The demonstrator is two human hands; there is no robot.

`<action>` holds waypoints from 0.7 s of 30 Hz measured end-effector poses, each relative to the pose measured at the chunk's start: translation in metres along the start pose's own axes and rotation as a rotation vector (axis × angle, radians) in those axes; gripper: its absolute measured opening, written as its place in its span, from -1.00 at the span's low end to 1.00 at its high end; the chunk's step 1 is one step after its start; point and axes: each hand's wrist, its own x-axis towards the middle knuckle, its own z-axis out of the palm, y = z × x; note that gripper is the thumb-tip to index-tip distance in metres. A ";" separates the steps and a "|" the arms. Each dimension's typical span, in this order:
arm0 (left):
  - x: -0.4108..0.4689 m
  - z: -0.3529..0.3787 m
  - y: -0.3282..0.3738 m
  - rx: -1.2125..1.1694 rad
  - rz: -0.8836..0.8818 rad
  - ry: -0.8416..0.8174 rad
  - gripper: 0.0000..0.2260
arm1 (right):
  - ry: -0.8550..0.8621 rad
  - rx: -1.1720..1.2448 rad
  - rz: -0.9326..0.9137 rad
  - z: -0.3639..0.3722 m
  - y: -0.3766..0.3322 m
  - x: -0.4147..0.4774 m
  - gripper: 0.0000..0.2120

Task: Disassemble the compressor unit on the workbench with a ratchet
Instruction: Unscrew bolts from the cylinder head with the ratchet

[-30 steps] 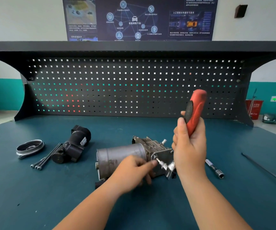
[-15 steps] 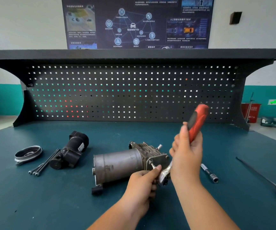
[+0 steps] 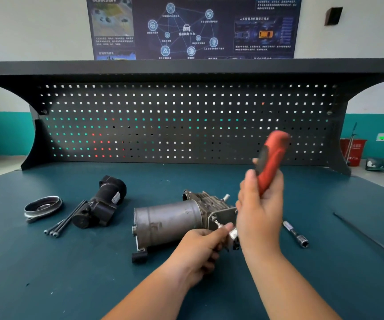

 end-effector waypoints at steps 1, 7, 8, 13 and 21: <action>0.000 0.001 -0.001 0.008 0.011 0.002 -0.62 | -0.086 -0.072 -0.093 0.002 -0.001 -0.005 -0.83; -0.001 0.006 -0.003 -0.038 0.115 -0.023 -0.59 | -0.165 -0.134 -0.207 0.005 -0.001 -0.006 -0.85; -0.002 0.006 -0.003 -0.049 0.122 -0.028 -0.58 | -0.088 -0.056 -0.106 0.003 0.000 -0.001 -0.89; 0.000 0.007 -0.003 -0.173 0.106 -0.051 -0.61 | 0.454 0.370 0.525 -0.020 0.016 0.029 -0.82; 0.001 0.003 0.000 -0.116 0.017 -0.007 -0.70 | 0.417 0.343 0.423 -0.014 0.016 0.026 -0.81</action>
